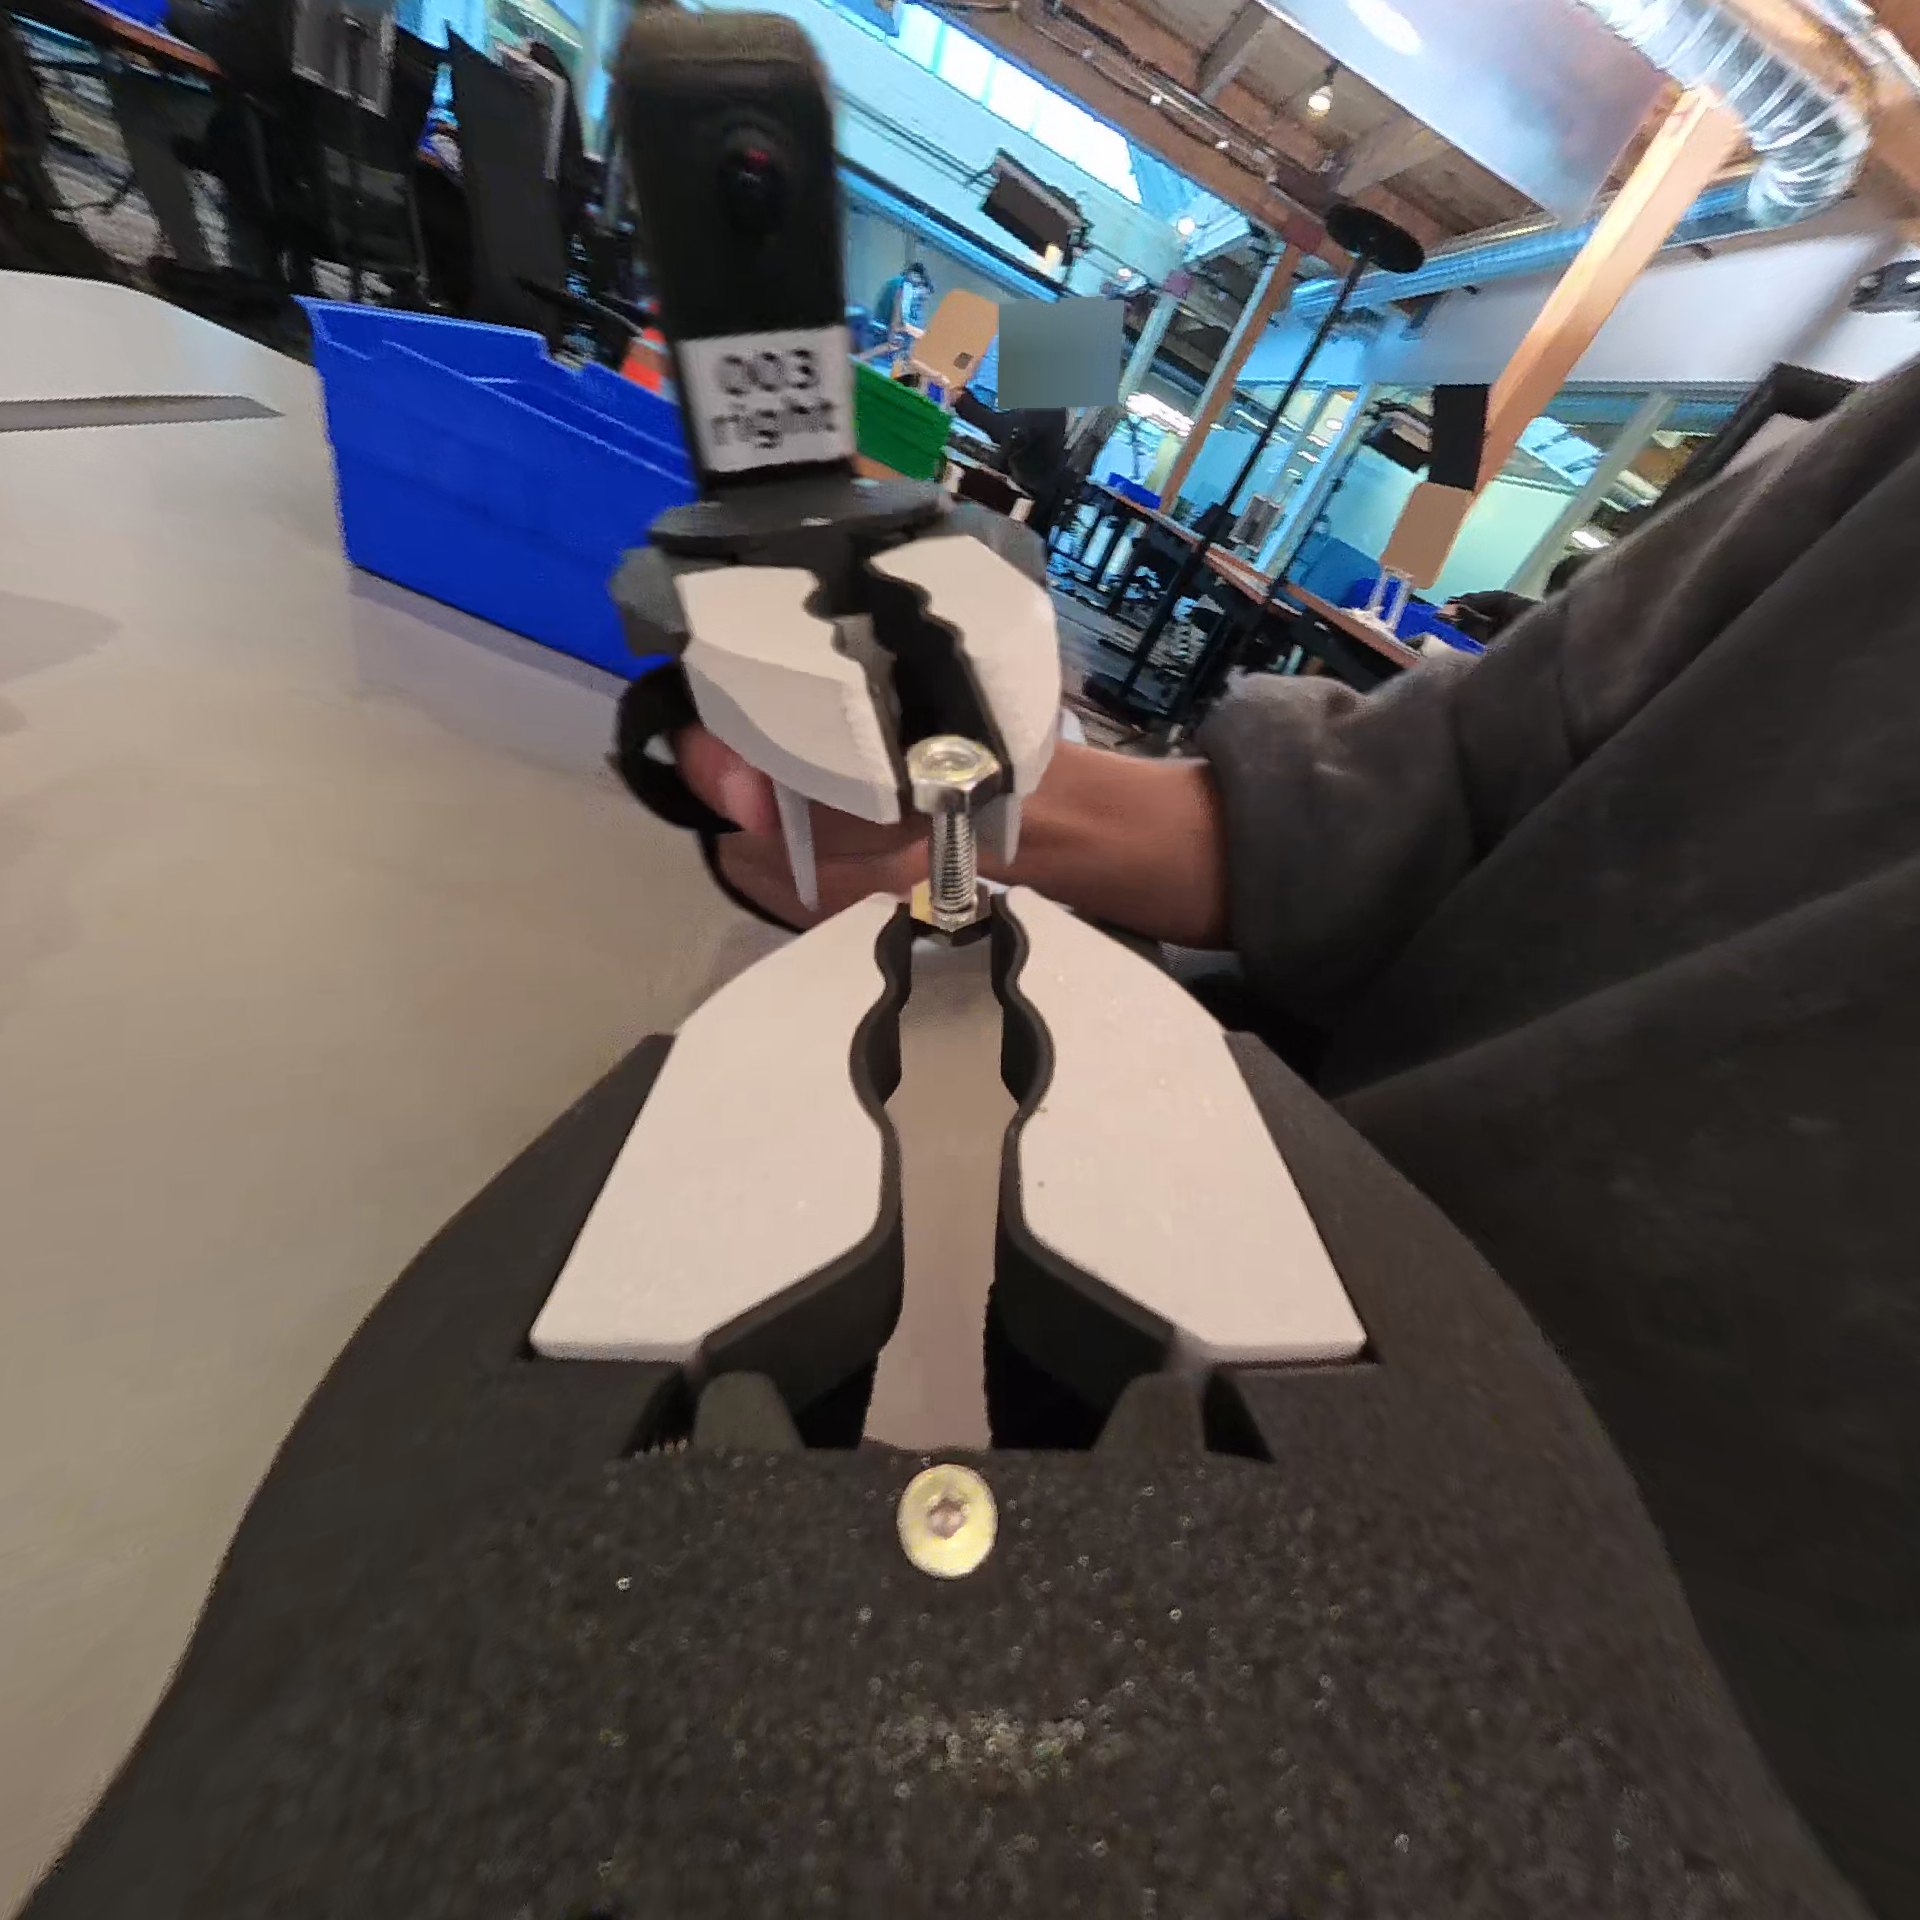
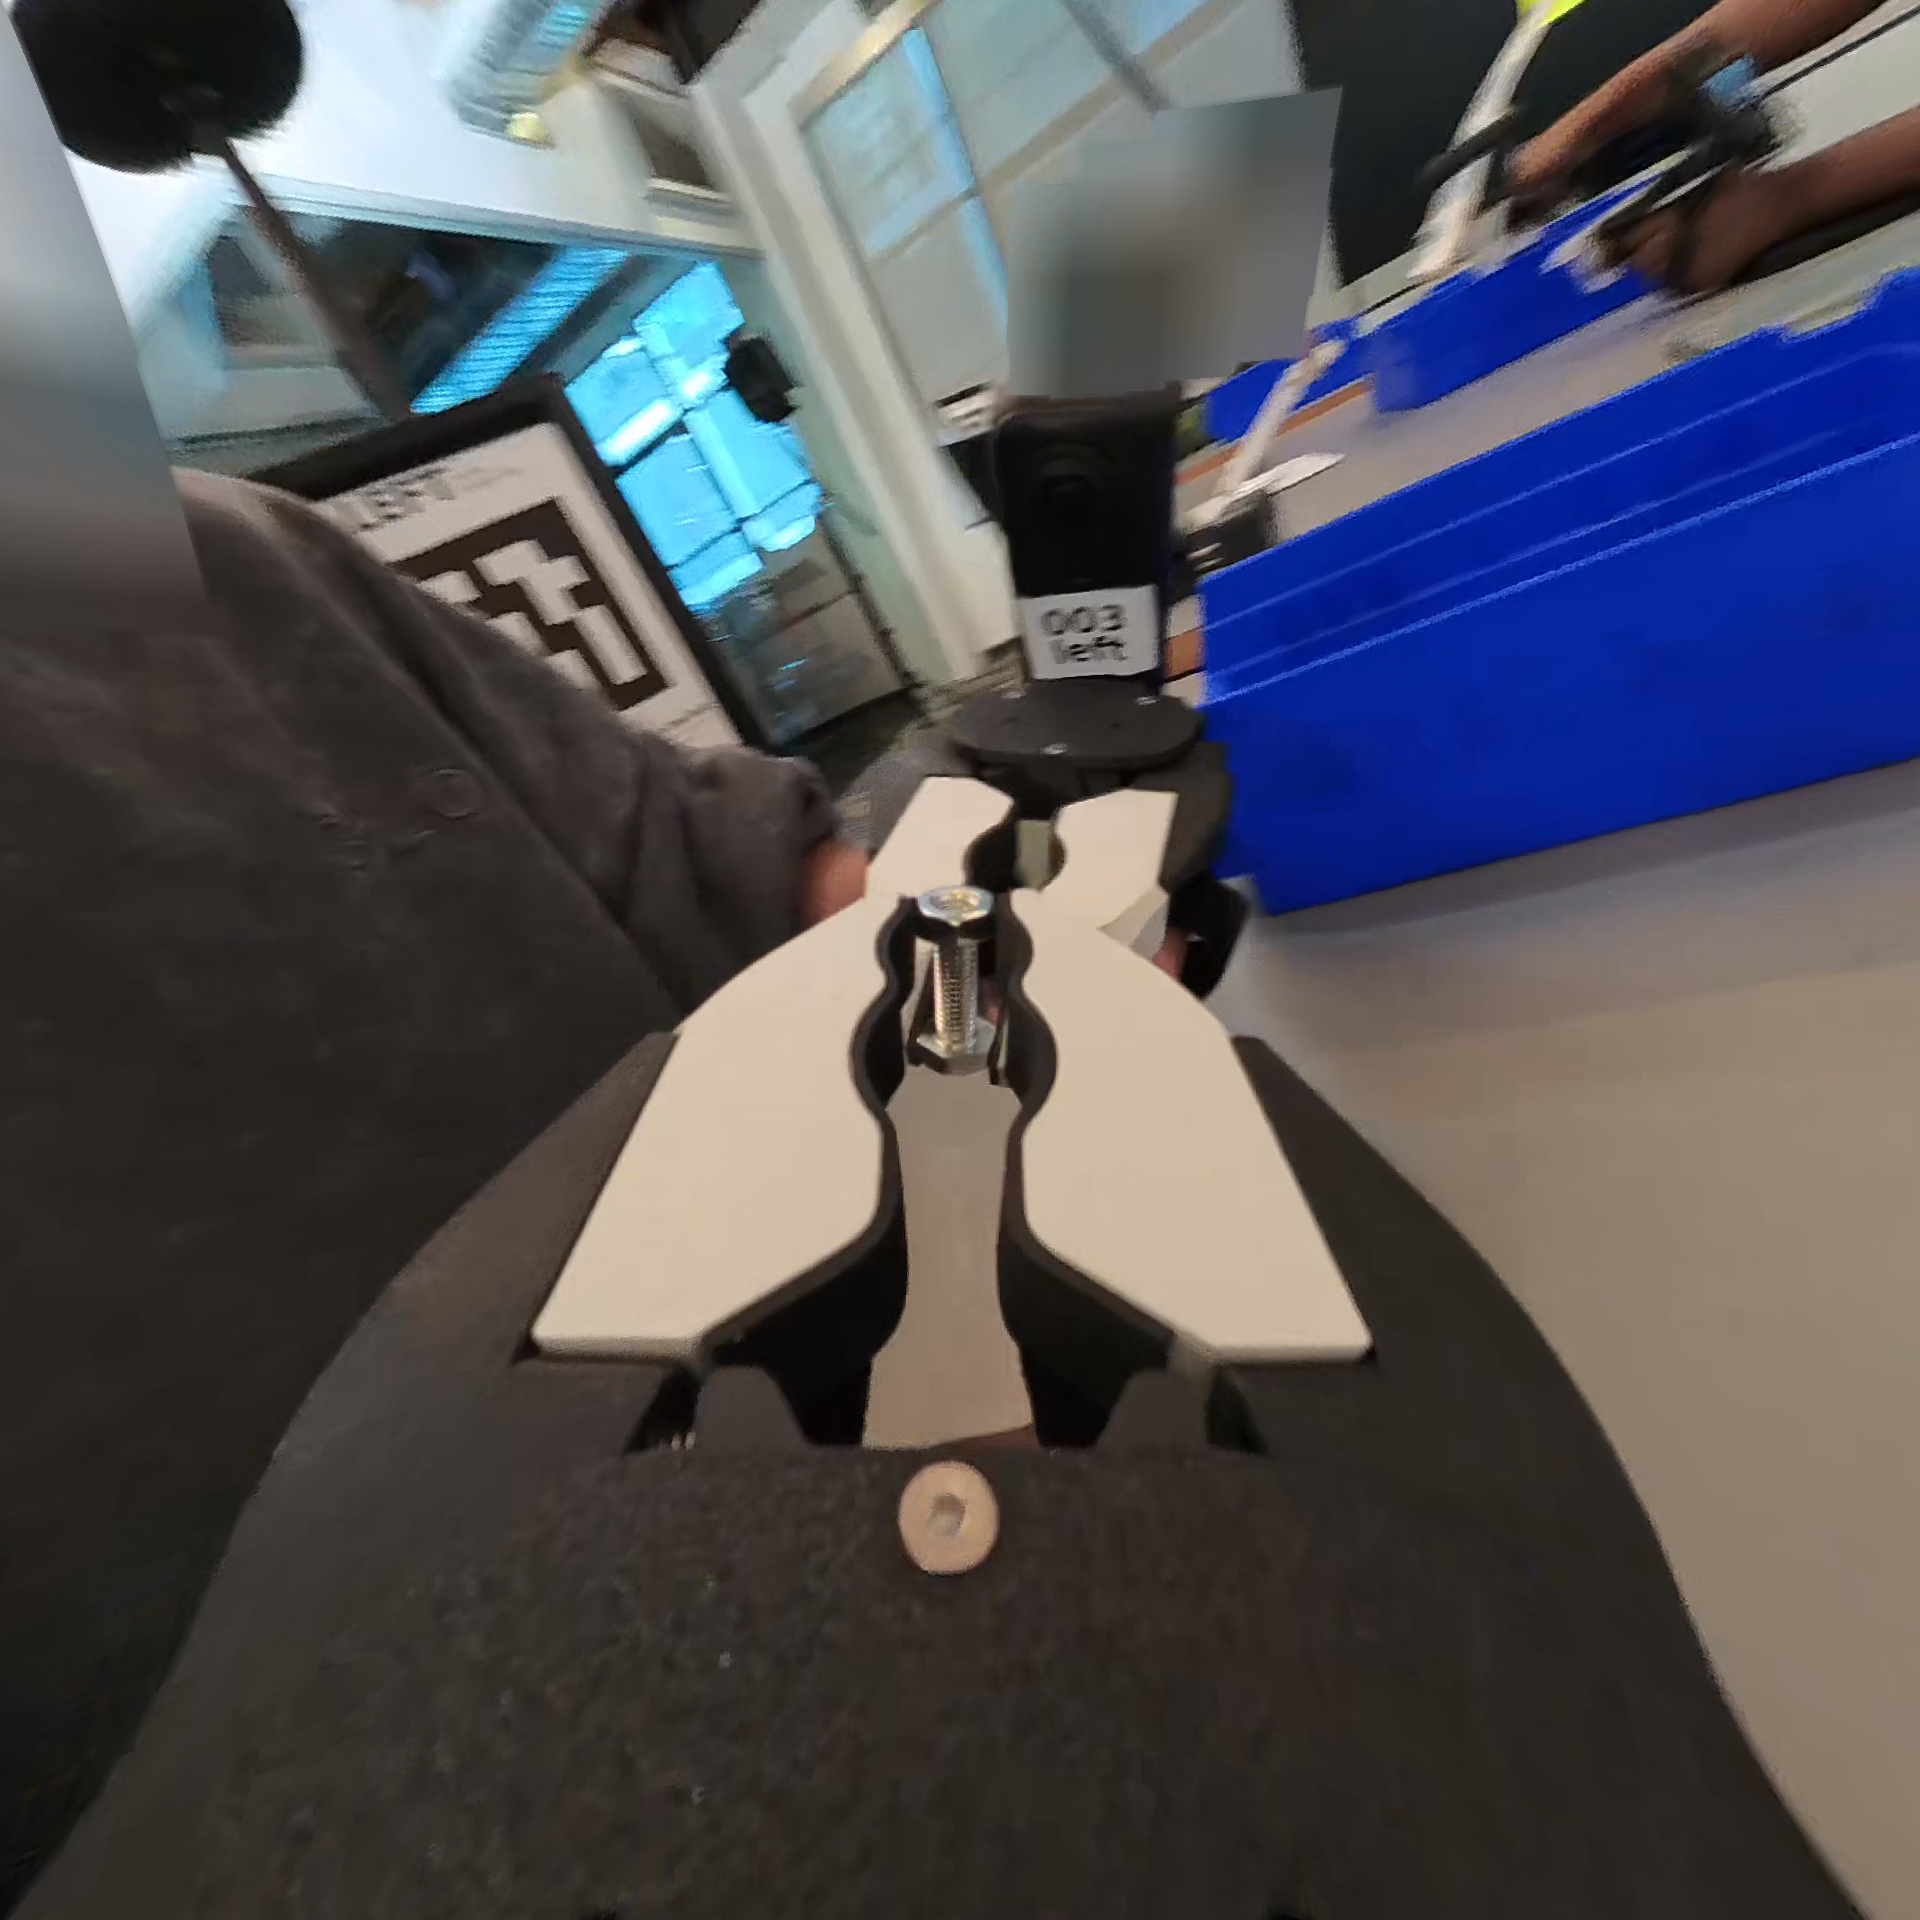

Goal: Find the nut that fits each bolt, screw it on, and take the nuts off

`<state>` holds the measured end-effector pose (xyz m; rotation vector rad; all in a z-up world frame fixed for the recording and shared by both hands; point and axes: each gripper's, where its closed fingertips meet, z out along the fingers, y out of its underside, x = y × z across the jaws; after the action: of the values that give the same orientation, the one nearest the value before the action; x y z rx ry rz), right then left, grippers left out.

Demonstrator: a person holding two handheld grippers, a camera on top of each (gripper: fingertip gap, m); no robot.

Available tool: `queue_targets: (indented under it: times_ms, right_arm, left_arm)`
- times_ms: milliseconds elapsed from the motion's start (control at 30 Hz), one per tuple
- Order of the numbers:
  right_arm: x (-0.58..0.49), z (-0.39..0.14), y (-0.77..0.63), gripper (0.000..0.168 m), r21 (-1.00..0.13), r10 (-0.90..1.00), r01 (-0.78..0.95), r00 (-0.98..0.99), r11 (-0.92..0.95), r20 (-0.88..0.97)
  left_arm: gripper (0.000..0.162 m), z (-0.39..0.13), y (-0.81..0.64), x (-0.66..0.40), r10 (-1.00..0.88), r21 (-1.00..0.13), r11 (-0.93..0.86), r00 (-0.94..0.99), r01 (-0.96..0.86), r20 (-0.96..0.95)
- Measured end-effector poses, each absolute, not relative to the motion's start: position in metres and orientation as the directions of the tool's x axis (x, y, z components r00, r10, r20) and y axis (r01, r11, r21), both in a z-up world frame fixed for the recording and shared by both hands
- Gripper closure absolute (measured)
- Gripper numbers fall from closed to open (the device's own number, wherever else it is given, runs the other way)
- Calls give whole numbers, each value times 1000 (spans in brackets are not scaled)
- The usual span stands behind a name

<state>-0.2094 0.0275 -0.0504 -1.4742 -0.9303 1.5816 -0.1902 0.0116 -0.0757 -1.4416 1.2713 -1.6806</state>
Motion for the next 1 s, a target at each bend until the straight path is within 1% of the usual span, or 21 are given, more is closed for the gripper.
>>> queue_targets:
  times_ms: [133, 200, 267, 367, 400, 467, 567, 600, 633, 667, 700, 767, 800, 833, 867, 933, 1000]
  right_arm:
    - [-205, -57, 44, 154, -950, 894, -80, 322, -301, -310]
    - [-204, -59, 50, 154, -968, 837, -64, 491, -242, -241]
    - [-202, -62, 57, 154, -974, 730, -73, 651, -215, -210]
    - [-200, -69, 60, 154, -958, 546, -128, 799, -255, -252]
    - [-200, -69, 59, 154, -959, 515, -134, 820, -248, -248]
    - [-200, -67, 57, 153, -967, 503, -85, 841, -239, -198]
    - [-198, -51, 48, 134, -977, 615, -76, 767, -197, -183]
    - [-197, -45, 45, 134, -976, 683, -85, 703, -200, -201]
    - [-198, -42, 41, 135, -969, 763, -96, 600, -227, -238]
    - [-201, -38, 34, 133, -952, 840, -111, 450, -284, -303]
    - [-200, -33, 28, 131, -924, 876, -129, 295, -359, -381]
    - [-193, -24, 20, 135, -860, 868, -132, -4, -493, -497]
    - [-189, -23, 25, 139, -840, 850, -136, -58, -526, -523]
    - [-189, -24, 29, 137, -836, 845, -126, -90, -534, -526]
    - [-190, -28, 29, 138, -836, 839, -90, -121, -541, -530]
    - [-199, -38, 26, 134, -824, 812, -13, -181, -567, -556]
    - [-208, -43, 19, 138, -823, 800, 34, -218, -567, -559]
  left_arm:
    - [148, -81, 27, -189, -901, -912, -384, -158, -145, 405]
    - [148, -84, 32, -188, -914, -917, -370, -121, -148, 388]
    - [148, -87, 37, -188, -919, -917, -370, -86, -148, 385]
    - [148, -93, 40, -187, -925, -916, -361, -56, -174, 375]
    - [148, -93, 38, -187, -923, -915, -364, -66, -175, 380]
    - [148, -92, 36, -187, -915, -910, -377, -86, -170, 395]
    - [148, -88, 35, -189, -893, -896, -415, -118, -160, 435]
    - [148, -85, 33, -190, -882, -891, -427, -143, -155, 448]
    - [148, -80, 30, -192, -869, -886, -441, -178, -141, 461]
    - [148, -75, 27, -193, -858, -884, -451, -210, -123, 468]
    - [148, -70, 22, -195, -845, -881, -459, -251, -114, 473]
    - [148, -63, 15, -197, -829, -882, -460, -305, -103, 468]
    - [148, -62, 11, -197, -827, -885, -452, -321, -108, 462]
    - [148, -63, 8, -197, -828, -890, -442, -329, -114, 453]
    - [148, -63, 5, -197, -829, -894, -431, -338, -121, 445]
    - [148, -65, 3, -196, -835, -900, -417, -337, -127, 434]
    - [148, -68, 2, -195, -832, -898, -416, -337, -146, 440]
